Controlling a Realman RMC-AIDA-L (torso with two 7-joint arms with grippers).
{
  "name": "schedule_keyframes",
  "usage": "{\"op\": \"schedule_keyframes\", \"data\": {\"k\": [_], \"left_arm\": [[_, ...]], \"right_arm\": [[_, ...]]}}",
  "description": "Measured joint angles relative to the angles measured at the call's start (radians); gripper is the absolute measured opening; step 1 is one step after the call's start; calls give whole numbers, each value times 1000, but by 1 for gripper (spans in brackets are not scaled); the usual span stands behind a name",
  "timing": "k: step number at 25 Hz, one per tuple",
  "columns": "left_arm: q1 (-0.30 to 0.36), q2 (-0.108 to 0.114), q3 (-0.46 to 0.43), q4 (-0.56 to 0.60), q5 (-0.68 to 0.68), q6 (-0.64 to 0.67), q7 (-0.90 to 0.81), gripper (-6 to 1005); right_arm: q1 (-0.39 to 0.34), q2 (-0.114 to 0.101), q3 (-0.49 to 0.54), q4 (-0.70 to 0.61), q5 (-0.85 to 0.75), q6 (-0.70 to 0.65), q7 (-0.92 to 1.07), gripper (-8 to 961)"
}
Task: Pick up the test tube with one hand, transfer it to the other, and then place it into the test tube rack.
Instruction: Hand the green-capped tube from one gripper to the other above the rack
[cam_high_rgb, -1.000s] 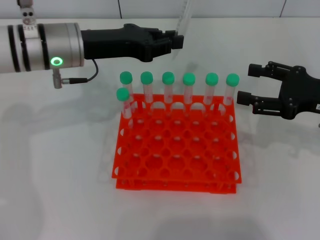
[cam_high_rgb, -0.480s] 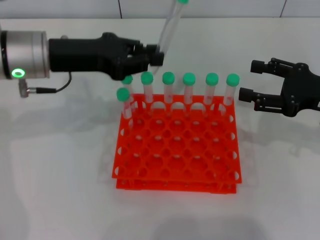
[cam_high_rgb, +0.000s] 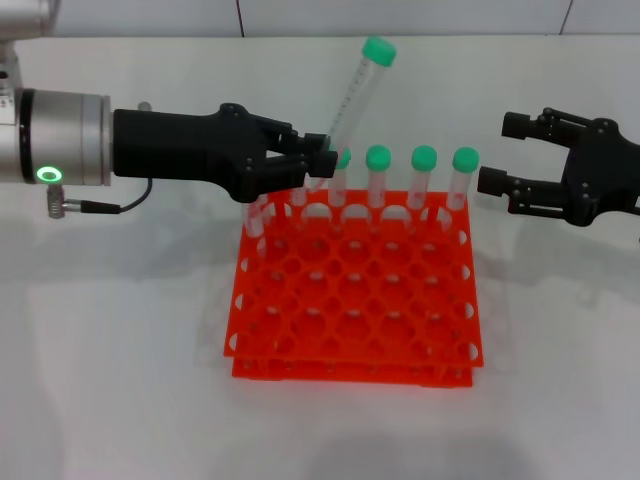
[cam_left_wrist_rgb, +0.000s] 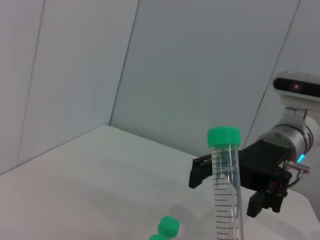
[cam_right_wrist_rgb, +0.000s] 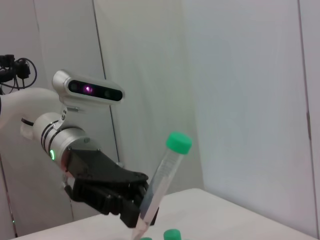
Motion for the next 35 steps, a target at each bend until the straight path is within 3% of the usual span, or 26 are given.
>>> {"op": "schedule_keyframes", "data": {"k": [21,35], "left_arm": [[0,-23,30,-14,18,-27,23,197],[-2,-34,24,-8,42,-39,25,198]], "right_arm": [[-8,-4,36,-14,24,-9,10,767],[43,3,23,-1,50,-33,15,757]]}}
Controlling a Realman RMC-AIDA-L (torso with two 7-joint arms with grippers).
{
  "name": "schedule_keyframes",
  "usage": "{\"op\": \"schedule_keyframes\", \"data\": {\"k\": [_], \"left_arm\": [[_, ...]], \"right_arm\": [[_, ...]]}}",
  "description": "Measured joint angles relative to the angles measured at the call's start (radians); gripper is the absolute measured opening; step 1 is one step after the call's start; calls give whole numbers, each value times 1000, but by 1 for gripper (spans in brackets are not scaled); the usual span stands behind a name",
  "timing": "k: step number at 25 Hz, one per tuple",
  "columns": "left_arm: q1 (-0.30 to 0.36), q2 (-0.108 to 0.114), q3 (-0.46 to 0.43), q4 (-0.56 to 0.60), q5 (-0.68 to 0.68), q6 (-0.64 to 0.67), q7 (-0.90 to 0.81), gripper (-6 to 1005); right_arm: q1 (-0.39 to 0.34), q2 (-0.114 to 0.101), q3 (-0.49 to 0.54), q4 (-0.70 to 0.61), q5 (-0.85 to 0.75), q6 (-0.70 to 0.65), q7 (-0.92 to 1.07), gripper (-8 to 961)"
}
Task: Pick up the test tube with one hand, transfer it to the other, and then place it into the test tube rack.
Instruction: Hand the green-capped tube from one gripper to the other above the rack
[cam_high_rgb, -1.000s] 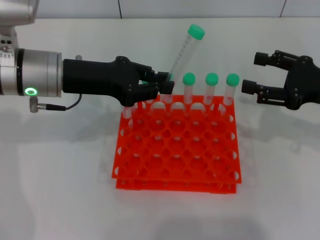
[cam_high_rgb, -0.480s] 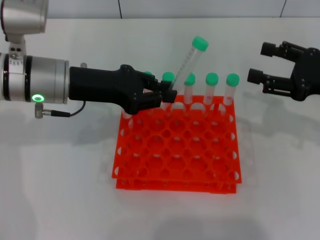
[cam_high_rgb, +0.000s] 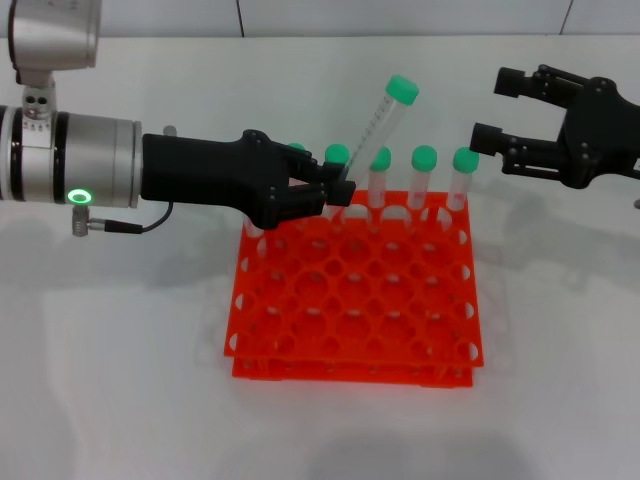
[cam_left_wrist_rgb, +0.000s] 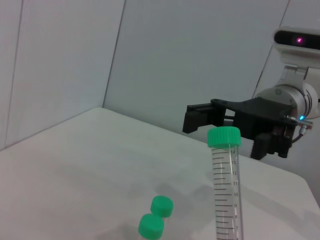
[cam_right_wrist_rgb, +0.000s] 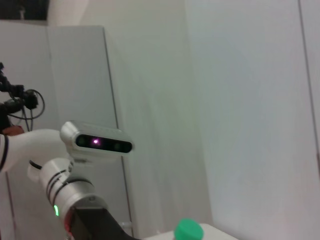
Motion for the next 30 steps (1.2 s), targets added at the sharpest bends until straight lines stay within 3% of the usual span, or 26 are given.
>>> {"op": "schedule_keyframes", "data": {"k": [15,30], "left_arm": [[-3,-4,-4,5,-11,-7,8,198],[-15,-17,1,4,-11,-8,2,198]], "right_arm": [[62,5,-40,54,39,0,0,746],[71,7,-61,63,58,1,0,735]]}}
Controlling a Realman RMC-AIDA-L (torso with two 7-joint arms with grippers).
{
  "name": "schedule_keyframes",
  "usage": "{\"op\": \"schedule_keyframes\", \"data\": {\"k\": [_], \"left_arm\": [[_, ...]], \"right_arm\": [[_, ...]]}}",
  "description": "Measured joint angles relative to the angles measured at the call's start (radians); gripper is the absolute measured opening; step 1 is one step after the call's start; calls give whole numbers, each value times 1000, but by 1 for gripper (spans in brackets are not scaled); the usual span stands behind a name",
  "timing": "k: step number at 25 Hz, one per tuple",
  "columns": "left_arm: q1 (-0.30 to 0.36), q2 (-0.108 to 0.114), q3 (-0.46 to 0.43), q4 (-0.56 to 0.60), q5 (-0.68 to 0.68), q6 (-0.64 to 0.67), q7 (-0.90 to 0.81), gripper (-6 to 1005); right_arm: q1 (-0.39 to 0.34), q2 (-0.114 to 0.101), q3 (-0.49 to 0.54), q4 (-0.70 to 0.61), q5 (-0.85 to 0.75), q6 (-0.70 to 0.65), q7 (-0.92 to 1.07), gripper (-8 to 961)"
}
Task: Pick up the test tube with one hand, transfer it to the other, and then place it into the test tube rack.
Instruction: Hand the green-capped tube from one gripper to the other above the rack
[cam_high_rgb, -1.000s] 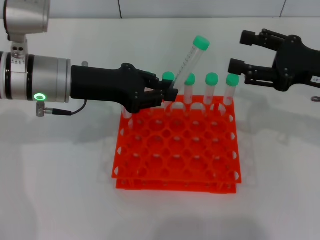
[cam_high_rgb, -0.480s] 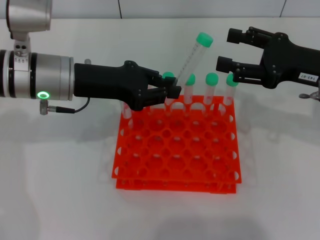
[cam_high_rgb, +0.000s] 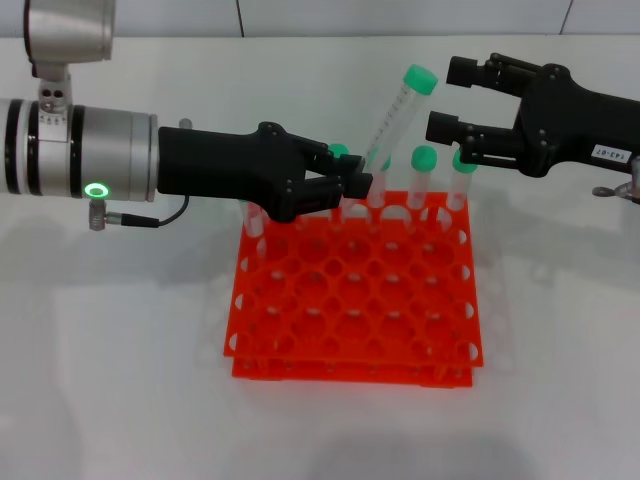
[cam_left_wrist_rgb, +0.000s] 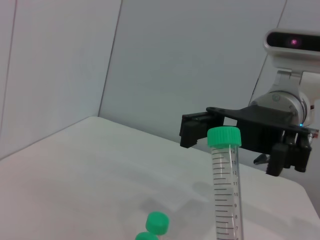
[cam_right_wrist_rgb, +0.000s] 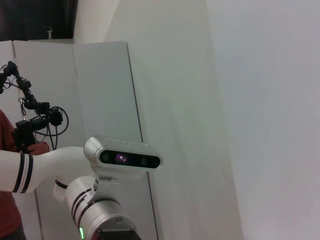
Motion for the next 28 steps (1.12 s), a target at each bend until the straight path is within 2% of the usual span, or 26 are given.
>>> {"op": "schedule_keyframes", "data": {"k": [25,28], "left_arm": [[2,-6,0,-4,4,0,4,198],[2,-6,0,-4,4,0,4,199]], "right_arm": [[59,2,-4,54,11,9,-3,709],[59,2,-4,55,11,11,-3,526]]}}
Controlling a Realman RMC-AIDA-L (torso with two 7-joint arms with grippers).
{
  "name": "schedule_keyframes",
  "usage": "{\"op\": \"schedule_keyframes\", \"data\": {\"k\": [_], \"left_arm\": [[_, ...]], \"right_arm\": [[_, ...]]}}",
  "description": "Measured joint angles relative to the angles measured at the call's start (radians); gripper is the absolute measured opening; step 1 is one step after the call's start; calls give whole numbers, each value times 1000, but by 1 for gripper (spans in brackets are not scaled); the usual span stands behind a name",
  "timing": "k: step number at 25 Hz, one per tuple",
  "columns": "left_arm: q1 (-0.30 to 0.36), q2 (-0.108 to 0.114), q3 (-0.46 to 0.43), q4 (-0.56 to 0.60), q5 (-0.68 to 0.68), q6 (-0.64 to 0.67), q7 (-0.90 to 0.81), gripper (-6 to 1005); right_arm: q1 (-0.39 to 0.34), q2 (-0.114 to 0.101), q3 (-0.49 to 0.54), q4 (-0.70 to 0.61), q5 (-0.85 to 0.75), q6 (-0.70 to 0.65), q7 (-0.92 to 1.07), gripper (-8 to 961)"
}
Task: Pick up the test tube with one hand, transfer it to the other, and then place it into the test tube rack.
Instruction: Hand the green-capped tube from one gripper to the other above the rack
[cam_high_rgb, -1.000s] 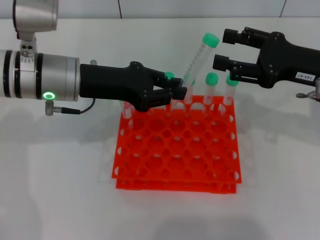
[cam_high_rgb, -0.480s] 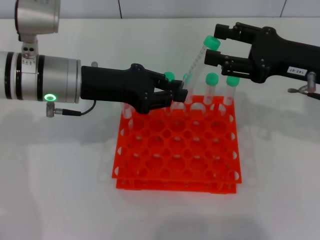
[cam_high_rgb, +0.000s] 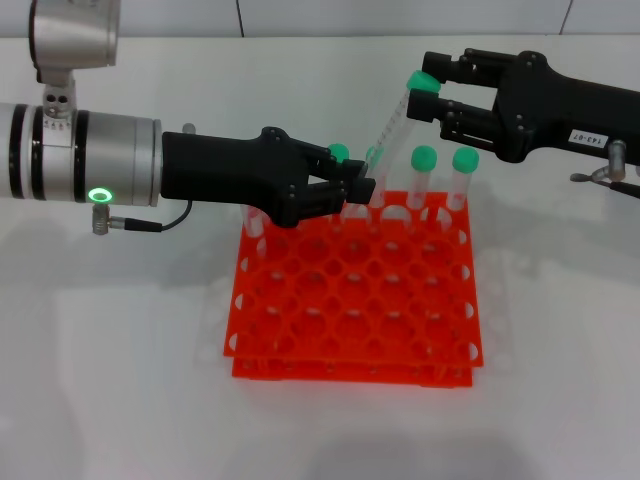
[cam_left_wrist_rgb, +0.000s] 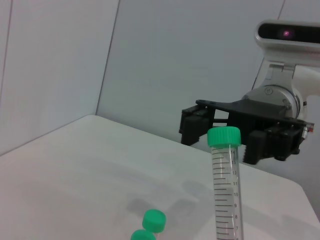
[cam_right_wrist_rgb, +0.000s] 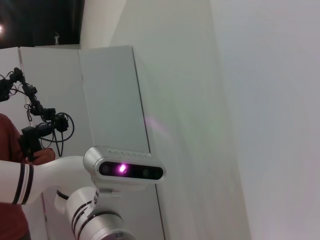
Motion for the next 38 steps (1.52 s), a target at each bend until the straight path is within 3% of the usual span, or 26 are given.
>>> {"op": "schedule_keyframes", "data": {"k": [16,22,38], "left_arm": [[-1,-1,0,-1,-1,-1,3,199],[-2,-1,0,-1,-1,-1,5,199],[-2,-3,0,4,-4,1,5,196]], "right_arm": [[2,0,0,1,-1,3,-1,438],[3,0,0,1,-1,5,-1,331],[2,0,0,2,1,7,-1,303]]}}
